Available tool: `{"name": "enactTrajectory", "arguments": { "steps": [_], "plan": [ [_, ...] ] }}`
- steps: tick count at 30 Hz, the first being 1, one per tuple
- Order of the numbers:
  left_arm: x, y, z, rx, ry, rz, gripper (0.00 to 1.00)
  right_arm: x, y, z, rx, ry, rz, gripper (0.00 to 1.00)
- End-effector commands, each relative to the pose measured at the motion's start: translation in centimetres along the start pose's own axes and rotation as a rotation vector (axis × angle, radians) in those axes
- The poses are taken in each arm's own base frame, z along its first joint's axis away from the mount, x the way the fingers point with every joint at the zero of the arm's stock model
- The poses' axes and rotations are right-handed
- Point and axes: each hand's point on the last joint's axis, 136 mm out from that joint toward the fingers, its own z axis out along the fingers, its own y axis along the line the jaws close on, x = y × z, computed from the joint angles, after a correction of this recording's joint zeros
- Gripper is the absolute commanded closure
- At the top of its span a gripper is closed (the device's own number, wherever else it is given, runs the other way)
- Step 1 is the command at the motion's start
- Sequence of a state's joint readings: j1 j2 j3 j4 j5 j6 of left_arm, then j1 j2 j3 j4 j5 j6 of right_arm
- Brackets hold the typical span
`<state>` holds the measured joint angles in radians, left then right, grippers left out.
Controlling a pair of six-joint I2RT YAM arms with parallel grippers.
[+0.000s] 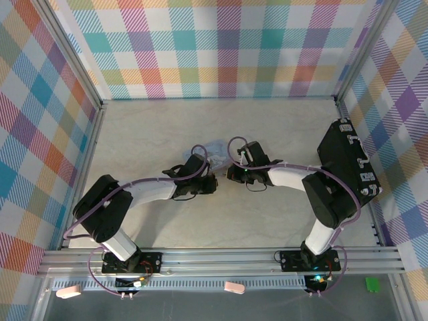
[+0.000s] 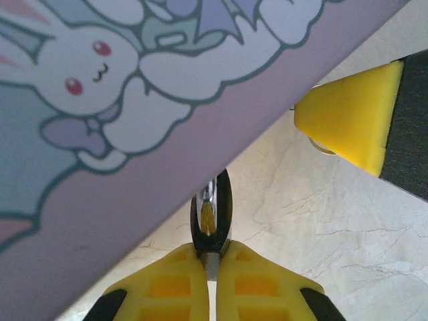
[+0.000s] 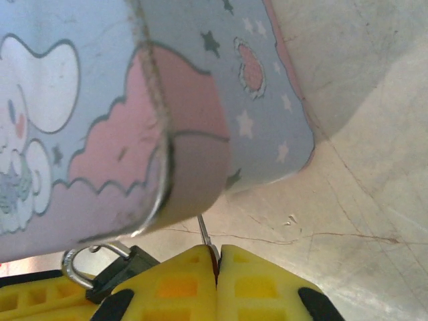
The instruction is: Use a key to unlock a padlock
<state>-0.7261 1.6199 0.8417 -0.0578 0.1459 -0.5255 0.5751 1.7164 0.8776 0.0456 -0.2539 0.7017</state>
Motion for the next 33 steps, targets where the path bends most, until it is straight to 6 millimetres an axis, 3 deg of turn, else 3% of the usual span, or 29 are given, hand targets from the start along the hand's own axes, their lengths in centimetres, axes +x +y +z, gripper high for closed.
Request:
{"name": "enactTrajectory", "arguments": {
  "steps": [1,15,33],
  "plan": [
    [-2.0,-2.4,-0.2,0.064,-0.034,-0.063,0.95,-1.1,1.6,-0.6,-0.067,-0.033,-0.005,1.0],
    [-4.3,-1.5,1.0,0.077,-0.071,-0.363,0.98,0.6,-0.1,-3.1,-0.242,-0.063,0.272,1.0],
    [-5.6,-0.8,0.9,0.14,-0.152,-0.508,0.98,0.9,0.8,-1.8,-0.452,-0.064,0.483,1.0]
  ]
}}
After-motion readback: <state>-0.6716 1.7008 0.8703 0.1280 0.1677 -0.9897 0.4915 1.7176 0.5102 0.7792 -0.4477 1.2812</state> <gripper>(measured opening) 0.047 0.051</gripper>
